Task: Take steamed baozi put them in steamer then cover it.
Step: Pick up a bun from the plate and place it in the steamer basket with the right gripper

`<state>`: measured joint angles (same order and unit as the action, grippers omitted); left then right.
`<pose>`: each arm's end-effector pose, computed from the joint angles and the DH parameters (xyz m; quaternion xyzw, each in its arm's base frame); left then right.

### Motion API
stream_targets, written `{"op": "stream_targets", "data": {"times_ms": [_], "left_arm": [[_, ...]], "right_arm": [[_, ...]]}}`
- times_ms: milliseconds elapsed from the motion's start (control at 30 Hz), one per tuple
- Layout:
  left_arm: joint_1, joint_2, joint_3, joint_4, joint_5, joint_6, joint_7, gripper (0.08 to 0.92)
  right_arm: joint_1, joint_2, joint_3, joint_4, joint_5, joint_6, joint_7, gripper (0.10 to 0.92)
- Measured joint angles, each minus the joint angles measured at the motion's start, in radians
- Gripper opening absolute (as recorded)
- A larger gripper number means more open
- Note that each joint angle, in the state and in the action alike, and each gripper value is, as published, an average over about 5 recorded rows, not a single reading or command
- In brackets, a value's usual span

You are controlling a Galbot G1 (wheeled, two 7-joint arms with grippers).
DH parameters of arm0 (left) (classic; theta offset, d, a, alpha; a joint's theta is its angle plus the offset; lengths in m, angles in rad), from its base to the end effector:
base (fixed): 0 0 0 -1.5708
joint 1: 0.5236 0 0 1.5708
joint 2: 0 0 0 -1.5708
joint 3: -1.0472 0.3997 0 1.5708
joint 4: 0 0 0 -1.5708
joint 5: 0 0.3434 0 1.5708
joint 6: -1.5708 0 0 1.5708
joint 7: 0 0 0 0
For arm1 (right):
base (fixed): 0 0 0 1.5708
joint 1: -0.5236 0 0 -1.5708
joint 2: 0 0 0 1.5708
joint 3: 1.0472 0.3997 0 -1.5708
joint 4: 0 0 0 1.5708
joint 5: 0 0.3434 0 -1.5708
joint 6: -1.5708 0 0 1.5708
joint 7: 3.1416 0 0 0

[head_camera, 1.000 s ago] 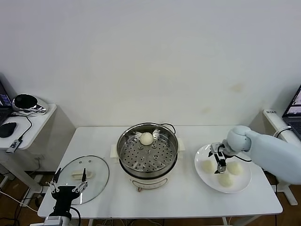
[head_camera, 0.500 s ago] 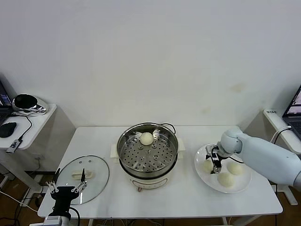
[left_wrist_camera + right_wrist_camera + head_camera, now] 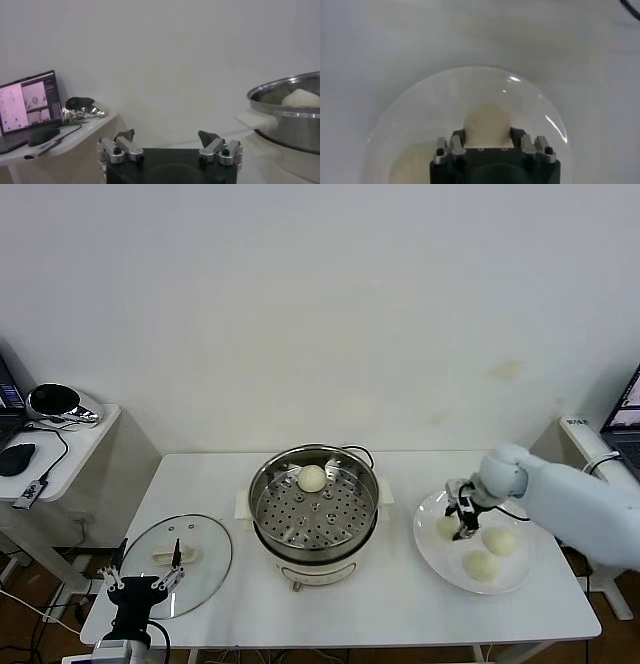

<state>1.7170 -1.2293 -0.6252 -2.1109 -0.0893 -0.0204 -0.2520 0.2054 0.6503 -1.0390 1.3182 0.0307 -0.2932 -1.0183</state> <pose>0.1054 0.1029 -0.3389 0.0707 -0.9887 -0.1285 0.0316 0.5314 -0.1851 -0.1722 0.4773 -0.5518 0.5549 0.3997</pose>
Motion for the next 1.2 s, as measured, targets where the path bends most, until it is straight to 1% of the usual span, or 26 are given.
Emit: {"op": "stream_targets", "data": {"times_ms": [167, 300, 567, 867, 1200], "left_arm": [[-0.004, 0.002, 0.009, -0.007, 0.0, 0.003, 0.0, 0.823], [-0.007, 0.006, 0.016, -0.01, 0.0, 0.006, 0.0, 0.823], [-0.01, 0.008, 0.017, -0.023, 0.0, 0.007, -0.002, 0.823], [-0.01, -0.002, 0.005, -0.026, 0.001, 0.007, -0.006, 0.823], [-0.011, -0.013, 0.007, -0.028, 0.006, 0.004, -0.01, 0.823]], "right_arm": [[0.175, -0.017, -0.095, 0.068, 0.091, -0.031, 0.005, 0.587], [0.322, -0.002, -0.179, 0.13, 0.186, -0.074, 0.019, 0.593], [0.519, 0.126, -0.288, 0.191, 0.39, -0.181, 0.072, 0.594], [0.532, 0.362, -0.316, 0.146, 0.56, -0.304, 0.155, 0.595], [0.439, 0.58, -0.314, 0.027, 0.629, -0.381, 0.232, 0.599]]}}
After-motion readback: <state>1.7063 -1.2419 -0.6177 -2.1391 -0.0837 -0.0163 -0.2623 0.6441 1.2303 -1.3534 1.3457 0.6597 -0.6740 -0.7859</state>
